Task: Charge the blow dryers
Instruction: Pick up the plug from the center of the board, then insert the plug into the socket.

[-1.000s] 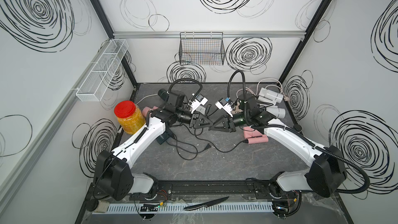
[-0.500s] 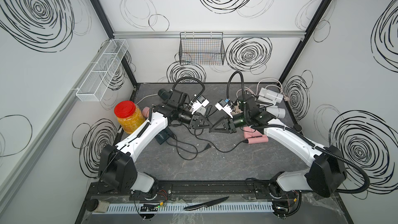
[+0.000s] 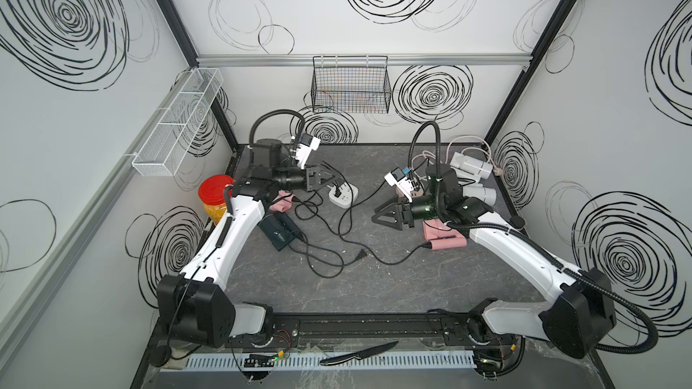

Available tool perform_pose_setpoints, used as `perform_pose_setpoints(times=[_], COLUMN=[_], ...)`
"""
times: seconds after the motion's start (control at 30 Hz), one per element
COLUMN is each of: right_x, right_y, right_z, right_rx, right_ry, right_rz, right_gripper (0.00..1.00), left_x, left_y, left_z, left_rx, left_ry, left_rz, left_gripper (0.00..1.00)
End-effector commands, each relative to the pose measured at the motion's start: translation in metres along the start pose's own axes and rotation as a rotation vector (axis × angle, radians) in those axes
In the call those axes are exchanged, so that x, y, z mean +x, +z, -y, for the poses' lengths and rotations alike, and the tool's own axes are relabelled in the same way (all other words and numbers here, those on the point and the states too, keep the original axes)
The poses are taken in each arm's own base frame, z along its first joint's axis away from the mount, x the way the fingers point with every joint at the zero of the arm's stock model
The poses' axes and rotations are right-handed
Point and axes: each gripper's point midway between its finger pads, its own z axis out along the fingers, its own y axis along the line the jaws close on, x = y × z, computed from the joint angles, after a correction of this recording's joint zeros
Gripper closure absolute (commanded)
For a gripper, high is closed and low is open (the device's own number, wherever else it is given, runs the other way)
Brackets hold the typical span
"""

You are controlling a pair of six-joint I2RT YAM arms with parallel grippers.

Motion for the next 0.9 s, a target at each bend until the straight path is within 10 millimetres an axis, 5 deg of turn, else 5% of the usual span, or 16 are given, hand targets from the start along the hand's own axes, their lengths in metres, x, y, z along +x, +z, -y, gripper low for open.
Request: perform_pose_setpoints(times=[0.0,0.1,0.27,0.53,0.67,0.87], right_x=[-0.009,-0.011,-0.013,-0.013,-0.009,-0.008], right_y=[-0.011,-0.016,-0.018,-0.017,-0.017,-0.016], right_z=[0.007,0.014,0.022,0.027,0.029,0.040], right_rx=[0.097,0.152,0.199,0.211,0.220,0.268], right_ry=[-0.031,-0.045,-0.040,-0.023,-0.019,-0.007], right_rz=[0.065,0.098,0.114,0.120,0.118,0.126], right_gripper=[0.27,0.27,0.27,0.28,0.28,0.29], left_x=[-0.048,-0.067,-0.095,-0.155,-0.192,-0.240], left_y=[-0.043,-0.087,-0.179,-0.233,-0.229,-0.184], left_z=[0.008,0.007,-0.019,-0.057,-0.069,-0.098], left_rx=[-0.106,-0.175,-0.554,-0.832,-0.861,-0.918], left_ry=[0.024,0.016,0.053,0.069,0.119,0.189], left_rz=[0.230,0.393,0.579,0.784,0.809,0.752], left_gripper=[0.94,0.94,0.93,0.95,0.94,0.94])
